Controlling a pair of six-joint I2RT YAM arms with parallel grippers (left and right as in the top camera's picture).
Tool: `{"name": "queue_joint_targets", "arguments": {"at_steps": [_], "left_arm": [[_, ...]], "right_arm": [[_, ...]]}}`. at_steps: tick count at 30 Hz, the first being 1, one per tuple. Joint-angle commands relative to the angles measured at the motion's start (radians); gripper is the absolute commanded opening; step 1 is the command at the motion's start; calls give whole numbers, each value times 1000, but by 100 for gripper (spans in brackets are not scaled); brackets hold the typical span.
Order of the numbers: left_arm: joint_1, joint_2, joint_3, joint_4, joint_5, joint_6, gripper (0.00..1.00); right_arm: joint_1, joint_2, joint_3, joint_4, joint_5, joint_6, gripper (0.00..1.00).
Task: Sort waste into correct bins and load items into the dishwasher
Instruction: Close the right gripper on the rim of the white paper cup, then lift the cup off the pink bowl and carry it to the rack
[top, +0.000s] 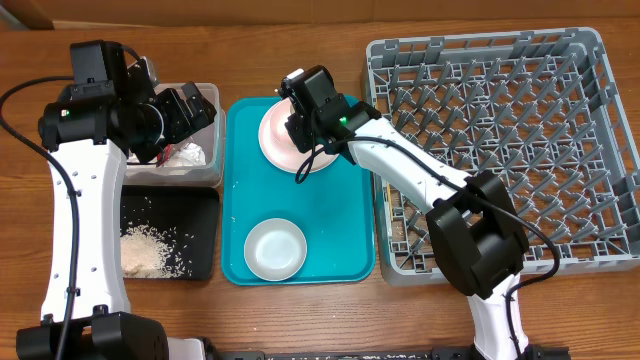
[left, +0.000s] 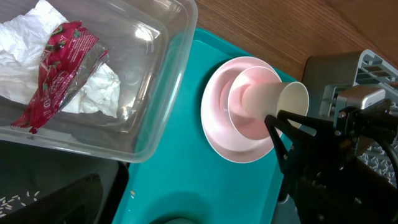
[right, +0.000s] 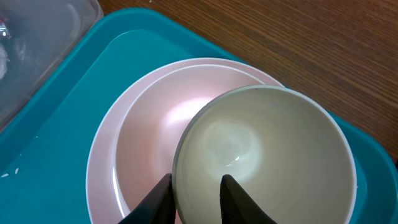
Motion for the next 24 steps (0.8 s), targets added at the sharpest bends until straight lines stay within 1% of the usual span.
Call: {"name": "queue_joint_targets", "arguments": {"at_steps": [1, 3, 5, 8, 10, 12, 19, 24], "left_arm": [[3, 2, 10, 1, 10, 11, 100], [3, 2, 10, 1, 10, 11, 100], [3, 2, 10, 1, 10, 11, 100], [4, 2, 10, 1, 10, 11, 100], [3, 2, 10, 1, 10, 11, 100], [3, 2, 10, 1, 10, 11, 100], [3, 2, 10, 1, 10, 11, 100], [3, 2, 10, 1, 10, 11, 100]], "right_arm": [[-7, 3, -2, -2, 12, -4, 25], [-7, 3, -2, -5, 12, -4, 25], [-7, 3, -2, -5, 12, -4, 23], [-7, 3, -2, -4, 12, -4, 13], [-7, 3, -2, -4, 12, -4, 10], [-7, 3, -1, -4, 12, -4, 4], [-7, -24, 28, -5, 11, -5, 4], [-7, -121, 48, -10, -23, -5, 4]]}}
